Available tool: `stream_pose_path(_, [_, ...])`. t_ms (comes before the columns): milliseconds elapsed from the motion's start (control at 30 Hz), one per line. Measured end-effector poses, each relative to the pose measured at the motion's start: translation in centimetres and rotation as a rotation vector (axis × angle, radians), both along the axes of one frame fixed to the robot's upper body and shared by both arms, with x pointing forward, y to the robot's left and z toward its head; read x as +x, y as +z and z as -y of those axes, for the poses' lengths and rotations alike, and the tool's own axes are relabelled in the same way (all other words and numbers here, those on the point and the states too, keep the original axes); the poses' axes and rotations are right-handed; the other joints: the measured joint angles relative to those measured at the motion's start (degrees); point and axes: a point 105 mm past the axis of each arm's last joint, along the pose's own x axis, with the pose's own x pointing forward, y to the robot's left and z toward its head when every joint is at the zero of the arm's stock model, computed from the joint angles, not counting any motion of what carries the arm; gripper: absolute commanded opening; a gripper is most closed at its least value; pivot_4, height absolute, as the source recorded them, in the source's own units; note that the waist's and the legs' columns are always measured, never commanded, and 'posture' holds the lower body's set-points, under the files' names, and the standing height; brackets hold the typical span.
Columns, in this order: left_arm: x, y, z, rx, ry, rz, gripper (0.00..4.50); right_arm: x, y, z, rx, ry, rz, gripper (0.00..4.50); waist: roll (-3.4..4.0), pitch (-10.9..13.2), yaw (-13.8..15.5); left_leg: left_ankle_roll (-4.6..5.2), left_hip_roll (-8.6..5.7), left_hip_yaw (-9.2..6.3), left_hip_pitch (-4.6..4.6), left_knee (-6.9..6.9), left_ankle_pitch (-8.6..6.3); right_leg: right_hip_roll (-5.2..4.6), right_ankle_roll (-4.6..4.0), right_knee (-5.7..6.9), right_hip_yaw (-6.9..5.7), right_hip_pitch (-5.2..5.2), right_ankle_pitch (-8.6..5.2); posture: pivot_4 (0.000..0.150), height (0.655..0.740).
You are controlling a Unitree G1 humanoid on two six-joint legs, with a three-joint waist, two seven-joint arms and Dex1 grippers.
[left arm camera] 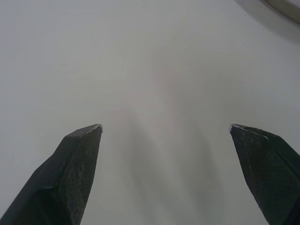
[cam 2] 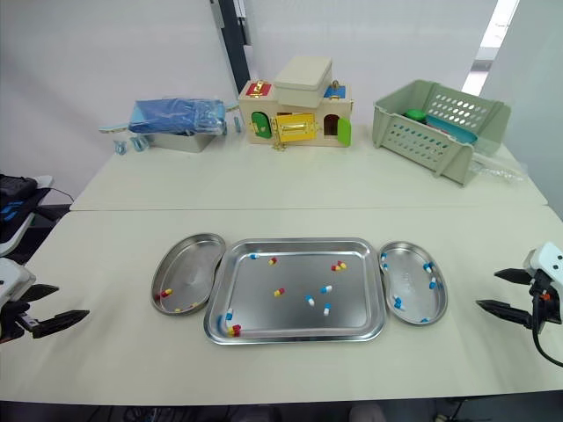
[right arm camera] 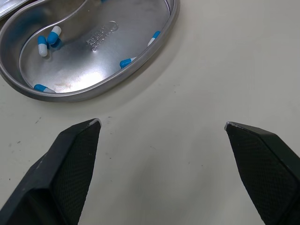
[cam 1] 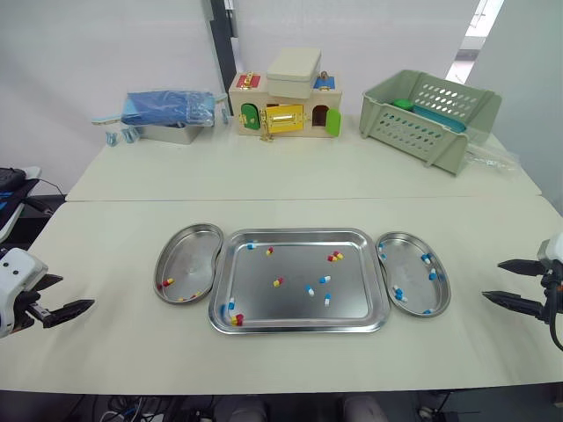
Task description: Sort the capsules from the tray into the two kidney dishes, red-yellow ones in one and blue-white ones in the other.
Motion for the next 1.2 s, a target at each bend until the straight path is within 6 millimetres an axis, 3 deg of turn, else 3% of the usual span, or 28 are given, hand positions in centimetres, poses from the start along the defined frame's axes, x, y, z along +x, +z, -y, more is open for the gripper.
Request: stream_pose_path(1200, [0.17, 0.23, 0.04, 0.001, -0.012, -0.010, 4.50, 0.77, -0.18, 0.46, 0.023, -0.019, 0.029, 4.48, 0.01, 0.0, -0.1, 0.00, 0.02, 0.00, 0.02, 0.03, 0.00, 0.02, 0.00, 0.04, 0.00, 0.00, 0.00, 0.150, 0.7400])
